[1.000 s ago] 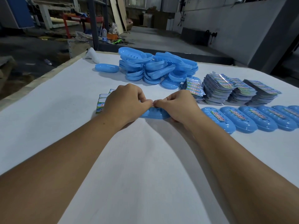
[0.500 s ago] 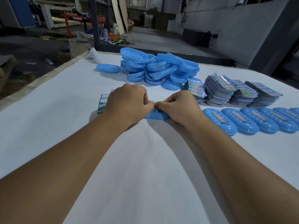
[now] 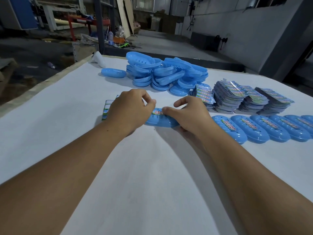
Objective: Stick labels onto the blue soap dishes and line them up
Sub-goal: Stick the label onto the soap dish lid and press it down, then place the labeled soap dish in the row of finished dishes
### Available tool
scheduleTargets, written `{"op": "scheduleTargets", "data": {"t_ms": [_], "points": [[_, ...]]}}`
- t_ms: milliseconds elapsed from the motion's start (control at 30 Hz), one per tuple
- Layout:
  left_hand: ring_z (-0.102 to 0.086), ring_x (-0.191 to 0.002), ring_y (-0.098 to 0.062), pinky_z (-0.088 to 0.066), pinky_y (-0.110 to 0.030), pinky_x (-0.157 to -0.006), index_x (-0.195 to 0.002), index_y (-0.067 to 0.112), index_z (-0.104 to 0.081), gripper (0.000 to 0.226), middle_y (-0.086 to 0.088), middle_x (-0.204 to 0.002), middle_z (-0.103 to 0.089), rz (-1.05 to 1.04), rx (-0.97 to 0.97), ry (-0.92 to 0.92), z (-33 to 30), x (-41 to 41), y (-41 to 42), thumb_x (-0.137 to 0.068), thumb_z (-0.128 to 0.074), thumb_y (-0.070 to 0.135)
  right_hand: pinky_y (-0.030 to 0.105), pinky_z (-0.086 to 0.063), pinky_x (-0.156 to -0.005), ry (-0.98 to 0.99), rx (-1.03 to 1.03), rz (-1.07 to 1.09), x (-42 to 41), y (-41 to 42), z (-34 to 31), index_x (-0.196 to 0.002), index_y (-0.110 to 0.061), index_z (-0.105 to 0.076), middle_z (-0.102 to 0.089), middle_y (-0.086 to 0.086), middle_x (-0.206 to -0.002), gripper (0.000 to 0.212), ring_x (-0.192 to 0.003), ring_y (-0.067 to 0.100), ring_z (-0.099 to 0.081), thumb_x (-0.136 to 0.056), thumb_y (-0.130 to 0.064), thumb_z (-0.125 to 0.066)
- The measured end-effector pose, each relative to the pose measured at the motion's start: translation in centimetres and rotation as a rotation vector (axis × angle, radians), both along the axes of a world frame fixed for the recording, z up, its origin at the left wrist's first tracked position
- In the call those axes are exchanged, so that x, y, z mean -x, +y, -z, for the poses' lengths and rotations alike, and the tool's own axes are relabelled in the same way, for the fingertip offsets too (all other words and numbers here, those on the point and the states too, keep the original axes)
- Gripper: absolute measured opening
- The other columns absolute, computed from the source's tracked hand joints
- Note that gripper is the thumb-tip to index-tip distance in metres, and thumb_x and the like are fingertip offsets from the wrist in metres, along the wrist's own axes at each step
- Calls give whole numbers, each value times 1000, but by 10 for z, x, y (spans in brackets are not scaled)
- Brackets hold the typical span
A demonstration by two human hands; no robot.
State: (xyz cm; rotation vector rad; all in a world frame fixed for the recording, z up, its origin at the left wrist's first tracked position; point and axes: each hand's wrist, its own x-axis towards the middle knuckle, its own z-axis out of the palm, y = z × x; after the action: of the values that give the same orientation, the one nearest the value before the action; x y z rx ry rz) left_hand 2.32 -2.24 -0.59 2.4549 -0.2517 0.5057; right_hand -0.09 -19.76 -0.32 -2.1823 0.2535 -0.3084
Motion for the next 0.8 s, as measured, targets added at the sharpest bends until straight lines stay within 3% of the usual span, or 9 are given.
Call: {"op": "scheduleTargets", "data": {"t_ms": [100, 167, 300, 367, 500, 667, 800], "points": [[-61, -77, -18, -44, -31, -61, -84, 28, -62, 23, 5, -78, -65, 4, 40, -13, -1, 0, 2, -96, -54, 46, 27, -41, -57, -103, 16, 41, -2, -6, -1, -88, -25, -66, -68, -7, -78, 19, -61, 12, -60, -85, -43, -72], [-60, -79, -21, -44, -33, -65, -86, 25, -64, 25, 3, -79, -66, 7, 68, -28, -2, 0, 3, -98, -53, 44, 29, -44, -64, -154, 52, -21, -1, -9, -1, -96, -27, -69, -64, -12, -80, 18, -68, 8, -58, -86, -42, -71], [-57, -75, -22, -39, -32, -65, -83, 23, -63, 23, 3, -73, -62, 31, 104, -41, -2, 1, 5, -97, -56, 40, 23, -43, -94, -117, 239, -303, 11, 2, 2, -133, -36, -60, -62, -15, -129, 57, -112, 0, -54, -79, -46, -76], [-58, -73, -21, -41, -33, -65, -83, 24, -63, 21, 5, -70, -61, 51, 116, -47, -2, 1, 5, -97, -57, 38, 27, -44, -103, -114, 346, -378, 15, 11, 2, -142, -38, -53, -58, -12, -139, 71, -121, 3, -52, -75, -43, -76], [-60, -76, -21, -51, -37, -69, -91, 20, -67, 21, 4, -74, -63, 74, 102, -61, -3, 3, 4, -98, -56, 36, 44, -43, -108, -89, 460, -389, 17, 19, -1, -148, -42, -42, -58, -8, -141, 77, -126, 21, -53, -77, -46, -72], [-58, -76, -23, -46, -34, -71, -91, 17, -67, 22, 0, -76, -63, 75, 125, -51, -5, 7, 4, -97, -59, 37, 48, -38, -109, -56, 641, -297, 22, 15, -4, -151, -40, -36, -55, -2, -141, 78, -128, 31, -48, -81, -58, -65], [-58, -77, -24, -45, -35, -72, -93, 17, -68, 23, 1, -76, -63, 69, 130, -30, -7, 10, 3, -97, -60, 38, 49, -33, -107, 18, 707, -131, 25, -3, -18, -155, -38, -28, -48, 9, -144, 80, -132, 38, -41, -82, -67, -44]]}}
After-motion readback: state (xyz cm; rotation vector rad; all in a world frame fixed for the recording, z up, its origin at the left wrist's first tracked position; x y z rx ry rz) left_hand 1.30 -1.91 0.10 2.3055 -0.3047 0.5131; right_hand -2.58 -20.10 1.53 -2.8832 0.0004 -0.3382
